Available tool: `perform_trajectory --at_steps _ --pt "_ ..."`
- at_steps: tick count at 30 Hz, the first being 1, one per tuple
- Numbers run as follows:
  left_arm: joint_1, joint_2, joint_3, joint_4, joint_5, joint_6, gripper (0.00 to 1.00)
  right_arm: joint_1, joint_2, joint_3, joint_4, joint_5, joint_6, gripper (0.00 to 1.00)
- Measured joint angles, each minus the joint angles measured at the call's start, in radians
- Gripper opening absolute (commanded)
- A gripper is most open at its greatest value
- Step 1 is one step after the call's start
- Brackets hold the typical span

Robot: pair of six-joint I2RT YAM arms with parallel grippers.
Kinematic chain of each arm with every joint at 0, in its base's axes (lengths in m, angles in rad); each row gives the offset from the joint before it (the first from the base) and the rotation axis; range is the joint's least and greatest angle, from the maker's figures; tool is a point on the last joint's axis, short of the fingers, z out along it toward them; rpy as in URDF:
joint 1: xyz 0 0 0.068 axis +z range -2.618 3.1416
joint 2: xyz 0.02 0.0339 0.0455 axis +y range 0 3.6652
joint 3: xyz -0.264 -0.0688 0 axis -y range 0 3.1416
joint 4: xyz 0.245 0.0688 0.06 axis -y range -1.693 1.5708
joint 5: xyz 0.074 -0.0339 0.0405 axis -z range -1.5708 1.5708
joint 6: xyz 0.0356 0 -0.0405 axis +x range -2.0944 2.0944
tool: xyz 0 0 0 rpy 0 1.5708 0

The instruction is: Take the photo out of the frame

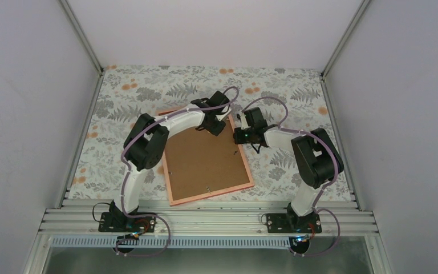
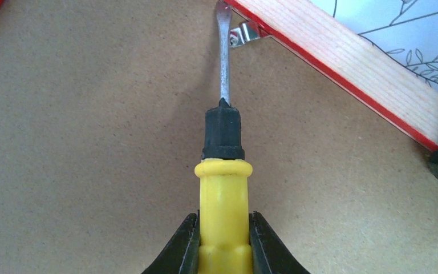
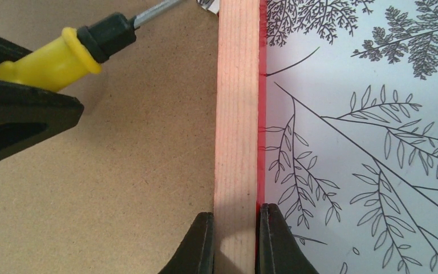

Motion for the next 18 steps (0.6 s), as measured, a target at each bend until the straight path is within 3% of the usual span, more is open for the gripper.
perform_trajectory --at_steps 18 --pt "-0.022 -0.023 -0.029 -0.019 -0.033 0.007 0.02 0.0 0.001 0.0 0.0 0.0 0.0 0.04"
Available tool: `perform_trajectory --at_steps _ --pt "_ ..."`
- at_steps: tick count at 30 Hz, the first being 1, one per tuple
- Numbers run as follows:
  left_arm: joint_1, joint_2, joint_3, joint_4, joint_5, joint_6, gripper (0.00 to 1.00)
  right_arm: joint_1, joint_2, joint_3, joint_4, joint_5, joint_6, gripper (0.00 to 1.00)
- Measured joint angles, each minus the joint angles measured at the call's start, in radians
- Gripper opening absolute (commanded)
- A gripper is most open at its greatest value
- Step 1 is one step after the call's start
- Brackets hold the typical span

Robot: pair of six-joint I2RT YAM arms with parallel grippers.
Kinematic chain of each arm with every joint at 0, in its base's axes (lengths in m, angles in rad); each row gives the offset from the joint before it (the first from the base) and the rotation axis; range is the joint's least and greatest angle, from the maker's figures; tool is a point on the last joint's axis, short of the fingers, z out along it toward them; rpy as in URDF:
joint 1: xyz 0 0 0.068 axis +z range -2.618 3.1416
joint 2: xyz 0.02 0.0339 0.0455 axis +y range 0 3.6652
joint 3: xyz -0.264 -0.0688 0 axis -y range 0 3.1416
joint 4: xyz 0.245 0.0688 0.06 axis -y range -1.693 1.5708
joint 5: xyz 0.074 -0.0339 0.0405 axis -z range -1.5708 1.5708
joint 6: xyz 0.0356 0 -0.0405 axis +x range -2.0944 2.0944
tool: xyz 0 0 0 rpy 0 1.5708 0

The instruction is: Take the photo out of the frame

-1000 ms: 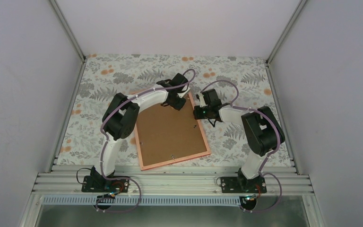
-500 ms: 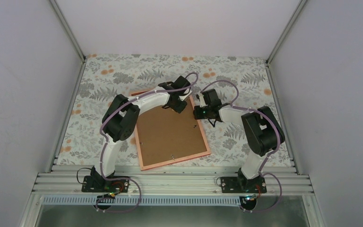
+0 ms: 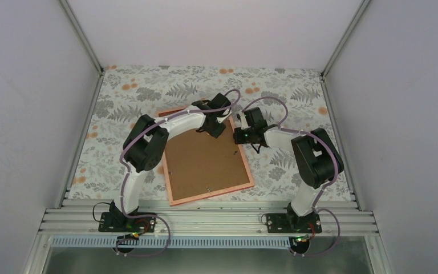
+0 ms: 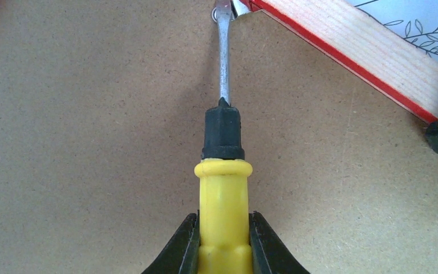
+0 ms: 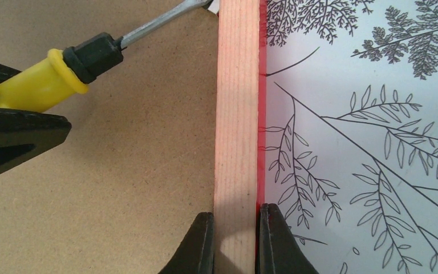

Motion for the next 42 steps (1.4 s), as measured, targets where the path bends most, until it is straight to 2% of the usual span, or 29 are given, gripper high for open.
perform_trajectory --at_steps 10,31,42 --pt "0.005 0.018 0.077 -0.103 -0.028 -0.008 0.02 0.0 0.001 0.0 0.003 0.0 0.0 0.04" --pt "0.007 0.059 0.15 -0.13 -0.033 0.055 0.02 0.0 0.007 0.0 0.016 -0.001 -0.003 0.04" --pt "-0.026 0.095 0.195 -0.174 -0.128 0.104 0.02 0.0 0.009 0.0 0.02 0.001 -0.004 0.04"
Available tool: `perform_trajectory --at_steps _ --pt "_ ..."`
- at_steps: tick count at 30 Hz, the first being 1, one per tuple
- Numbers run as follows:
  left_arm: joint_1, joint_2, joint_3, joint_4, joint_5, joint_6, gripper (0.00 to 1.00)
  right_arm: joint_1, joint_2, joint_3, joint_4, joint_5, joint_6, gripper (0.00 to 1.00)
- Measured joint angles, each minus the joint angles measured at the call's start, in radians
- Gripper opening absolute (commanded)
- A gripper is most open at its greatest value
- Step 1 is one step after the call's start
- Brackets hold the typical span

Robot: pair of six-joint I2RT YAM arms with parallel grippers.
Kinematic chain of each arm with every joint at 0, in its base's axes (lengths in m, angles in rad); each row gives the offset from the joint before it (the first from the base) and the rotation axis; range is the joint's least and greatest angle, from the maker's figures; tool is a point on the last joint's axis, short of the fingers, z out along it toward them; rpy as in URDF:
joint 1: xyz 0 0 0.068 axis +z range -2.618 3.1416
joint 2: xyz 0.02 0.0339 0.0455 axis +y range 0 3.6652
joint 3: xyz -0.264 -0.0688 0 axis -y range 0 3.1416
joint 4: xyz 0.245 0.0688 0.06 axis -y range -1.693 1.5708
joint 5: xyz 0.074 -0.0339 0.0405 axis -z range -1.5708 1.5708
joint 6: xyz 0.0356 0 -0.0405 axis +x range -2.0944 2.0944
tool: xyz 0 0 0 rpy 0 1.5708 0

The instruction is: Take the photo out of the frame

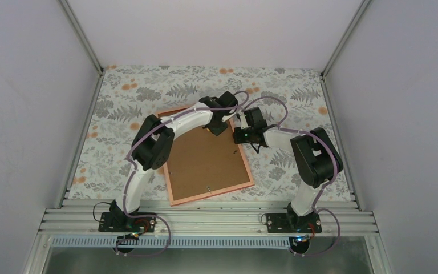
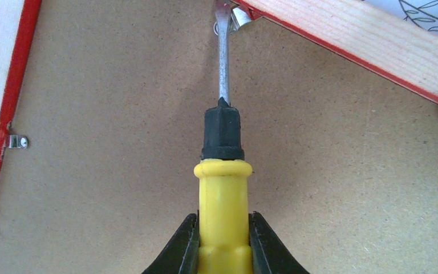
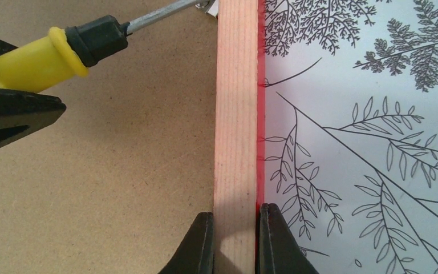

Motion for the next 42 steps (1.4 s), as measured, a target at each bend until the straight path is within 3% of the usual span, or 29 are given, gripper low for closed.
perform_trajectory --at_steps 23,42 --pt "-0.023 -0.058 -0.126 0.116 -0.048 0.134 0.02 -0.001 0.0 0.0 0.002 0.003 0.0 0.04" --pt "0.016 -0.099 -0.169 0.105 0.029 0.042 0.02 -0.006 0.0 0.0 0.002 0.003 0.0 0.04"
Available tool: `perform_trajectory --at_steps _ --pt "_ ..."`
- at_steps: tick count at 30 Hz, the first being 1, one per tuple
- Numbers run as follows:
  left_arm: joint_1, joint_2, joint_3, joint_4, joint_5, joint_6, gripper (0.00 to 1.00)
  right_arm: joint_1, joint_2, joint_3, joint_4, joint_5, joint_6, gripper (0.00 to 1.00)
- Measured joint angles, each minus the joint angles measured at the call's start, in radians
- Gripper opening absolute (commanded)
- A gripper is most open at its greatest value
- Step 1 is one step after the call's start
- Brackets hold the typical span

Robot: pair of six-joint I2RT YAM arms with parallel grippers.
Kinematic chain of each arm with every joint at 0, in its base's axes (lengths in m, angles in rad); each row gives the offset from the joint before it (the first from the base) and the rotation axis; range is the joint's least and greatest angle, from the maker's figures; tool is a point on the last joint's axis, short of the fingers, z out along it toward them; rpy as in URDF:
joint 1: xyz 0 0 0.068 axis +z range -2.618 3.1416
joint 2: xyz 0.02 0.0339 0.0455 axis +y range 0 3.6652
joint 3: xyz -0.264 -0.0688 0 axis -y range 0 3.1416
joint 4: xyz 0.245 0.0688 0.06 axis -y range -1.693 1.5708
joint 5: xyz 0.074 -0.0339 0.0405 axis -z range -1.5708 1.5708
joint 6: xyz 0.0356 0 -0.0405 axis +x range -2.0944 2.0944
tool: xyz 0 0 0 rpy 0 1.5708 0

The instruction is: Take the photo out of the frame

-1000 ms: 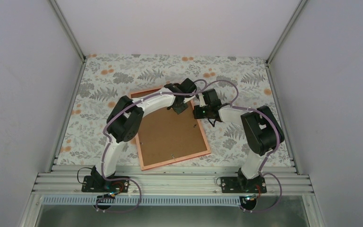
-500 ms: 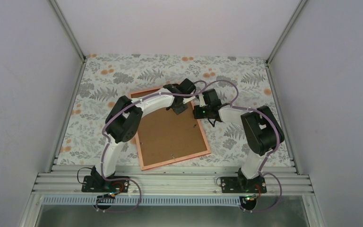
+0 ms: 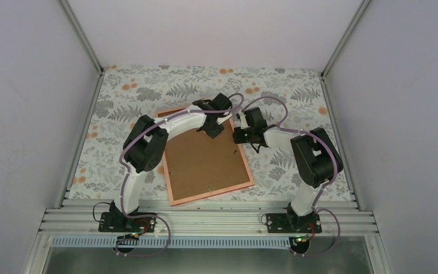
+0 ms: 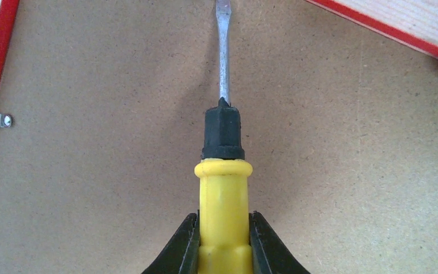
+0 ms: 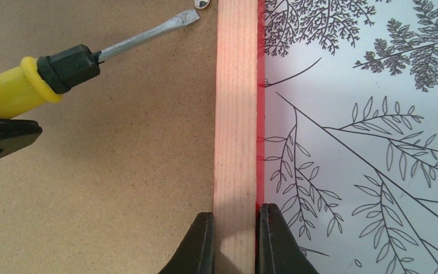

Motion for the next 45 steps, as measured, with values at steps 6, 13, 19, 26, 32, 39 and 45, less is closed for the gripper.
perform_trajectory --at_steps 6,13,19,26,32,39,45 --pt "0.006 -0.007 -0.002 0.008 0.043 -0.048 0.02 0.0 0.0 0.0 0.0 0.0 0.0 0.04" --pt "0.01 -0.008 -0.002 0.011 0.076 -0.089 0.02 0.0 0.0 0.0 0.0 0.0 0.0 0.04" --pt "0.014 -0.008 0.013 0.009 0.076 -0.117 0.02 0.0 0.002 0.0 0.0 0.0 0.0 0.04" --pt "0.028 -0.005 0.038 0.013 0.077 -0.145 0.02 0.0 0.007 0.001 0.016 0.0 0.0 0.04" --pt "0.034 0.035 0.056 0.015 0.077 -0.158 0.02 0.0 0.007 0.001 0.016 0.0 -0.001 0.04" --pt "0.034 0.048 0.059 0.027 0.077 -0.178 0.02 0.0 0.007 0.001 0.016 0.0 -0.001 0.04" --pt "0.034 0.048 0.059 0.024 0.076 -0.202 0.02 0.0 0.008 0.001 0.016 0.0 0.0 0.04"
